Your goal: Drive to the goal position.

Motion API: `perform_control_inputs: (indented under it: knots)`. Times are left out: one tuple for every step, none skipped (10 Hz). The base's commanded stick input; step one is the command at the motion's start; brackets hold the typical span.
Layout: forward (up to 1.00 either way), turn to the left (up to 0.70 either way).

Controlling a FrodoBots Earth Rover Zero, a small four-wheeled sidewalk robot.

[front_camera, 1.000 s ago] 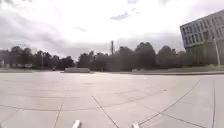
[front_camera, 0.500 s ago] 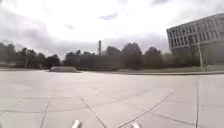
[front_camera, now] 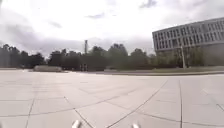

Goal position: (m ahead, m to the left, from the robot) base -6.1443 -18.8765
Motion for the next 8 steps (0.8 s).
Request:
perform_control_inputs:
  knots:
    - [0.0,-0.84]
    - [0.0,-0.85]
    - [0.0,-0.85]
    - [0.0,-0.85]
    - [0.0,-0.85]
    - [0.0,-0.85]
    - [0.0,-0.85]
    - [0.0,-0.85]
